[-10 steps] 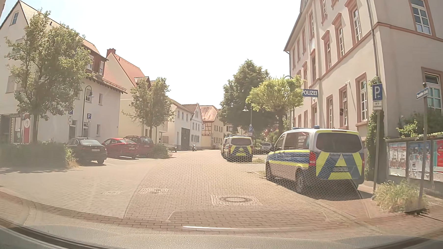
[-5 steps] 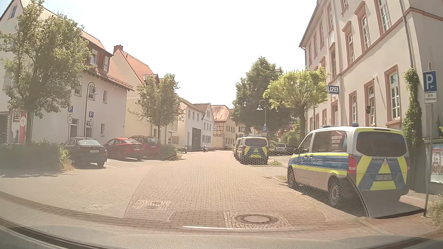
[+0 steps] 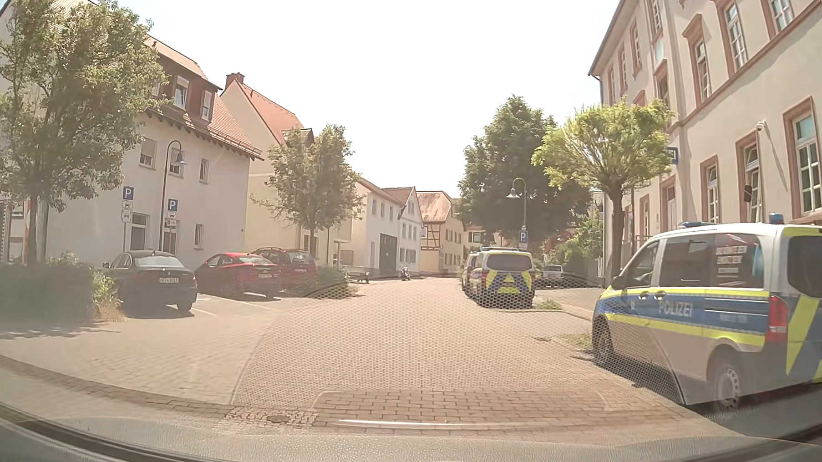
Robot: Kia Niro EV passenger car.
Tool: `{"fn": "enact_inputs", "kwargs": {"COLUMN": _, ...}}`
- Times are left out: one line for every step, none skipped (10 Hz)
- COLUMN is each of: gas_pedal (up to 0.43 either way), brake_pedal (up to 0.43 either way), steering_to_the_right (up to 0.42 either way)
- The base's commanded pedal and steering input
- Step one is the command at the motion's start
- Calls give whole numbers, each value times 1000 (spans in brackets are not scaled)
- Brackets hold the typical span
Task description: Follow the waypoints while adhering to traffic rules and regulations
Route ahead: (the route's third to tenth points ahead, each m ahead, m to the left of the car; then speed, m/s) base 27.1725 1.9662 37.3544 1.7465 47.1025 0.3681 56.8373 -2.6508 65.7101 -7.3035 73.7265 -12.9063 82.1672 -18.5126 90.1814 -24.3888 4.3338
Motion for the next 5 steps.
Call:
{"fn": "enact_inputs", "kwargs": {"gas_pedal": 197, "brake_pedal": 0, "steering_to_the_right": -66}}
{"fn": "enact_inputs", "kwargs": {"gas_pedal": 189, "brake_pedal": 0, "steering_to_the_right": -60}}
{"fn": "enact_inputs", "kwargs": {"gas_pedal": 169, "brake_pedal": 0, "steering_to_the_right": -54}}
{"fn": "enact_inputs", "kwargs": {"gas_pedal": 169, "brake_pedal": 0, "steering_to_the_right": -51}}
{"fn": "enact_inputs", "kwargs": {"gas_pedal": 157, "brake_pedal": 0, "steering_to_the_right": -46}}
